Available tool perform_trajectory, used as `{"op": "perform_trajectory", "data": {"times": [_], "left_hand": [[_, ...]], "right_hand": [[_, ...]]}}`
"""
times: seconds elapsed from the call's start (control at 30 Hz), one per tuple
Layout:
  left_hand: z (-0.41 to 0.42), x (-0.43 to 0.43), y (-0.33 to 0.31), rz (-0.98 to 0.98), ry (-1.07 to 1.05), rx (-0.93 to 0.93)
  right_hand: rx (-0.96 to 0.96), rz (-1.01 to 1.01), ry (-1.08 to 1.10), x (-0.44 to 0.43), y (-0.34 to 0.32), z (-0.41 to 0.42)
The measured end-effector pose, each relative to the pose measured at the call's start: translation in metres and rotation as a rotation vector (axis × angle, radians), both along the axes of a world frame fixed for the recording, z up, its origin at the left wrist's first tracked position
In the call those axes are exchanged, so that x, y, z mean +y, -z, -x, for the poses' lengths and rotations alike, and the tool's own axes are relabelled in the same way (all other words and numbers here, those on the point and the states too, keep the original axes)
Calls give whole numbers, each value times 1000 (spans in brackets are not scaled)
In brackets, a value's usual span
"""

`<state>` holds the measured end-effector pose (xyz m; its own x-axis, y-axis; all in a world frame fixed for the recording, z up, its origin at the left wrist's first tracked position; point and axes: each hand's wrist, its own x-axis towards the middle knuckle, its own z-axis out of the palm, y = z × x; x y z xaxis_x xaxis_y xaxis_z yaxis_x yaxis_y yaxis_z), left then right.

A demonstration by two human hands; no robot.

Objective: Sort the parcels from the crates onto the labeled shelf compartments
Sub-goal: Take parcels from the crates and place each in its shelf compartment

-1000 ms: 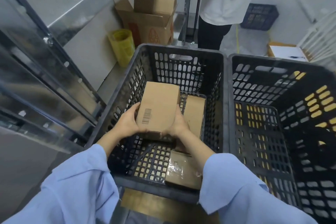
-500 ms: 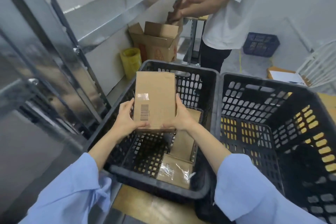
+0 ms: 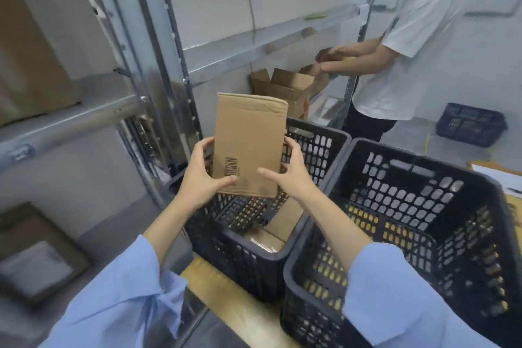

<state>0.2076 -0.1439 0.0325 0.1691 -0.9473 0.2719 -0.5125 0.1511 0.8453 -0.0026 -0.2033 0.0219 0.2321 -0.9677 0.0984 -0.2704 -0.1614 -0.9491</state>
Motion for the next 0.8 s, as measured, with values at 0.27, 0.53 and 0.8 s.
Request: {"op": "perform_trajectory", "data": {"times": [0.27,0.53,0.8], "left_hand": [[11,99,-16,53,-172,43],[1,204,-31,78,-410,65],[-14,304,-41,78,-637,110]], "right_hand": [[-35,85,-246,60,-18,1],[-194,52,-496,114,-26,-32],[-210,50,-742,171,-45,-88]]}}
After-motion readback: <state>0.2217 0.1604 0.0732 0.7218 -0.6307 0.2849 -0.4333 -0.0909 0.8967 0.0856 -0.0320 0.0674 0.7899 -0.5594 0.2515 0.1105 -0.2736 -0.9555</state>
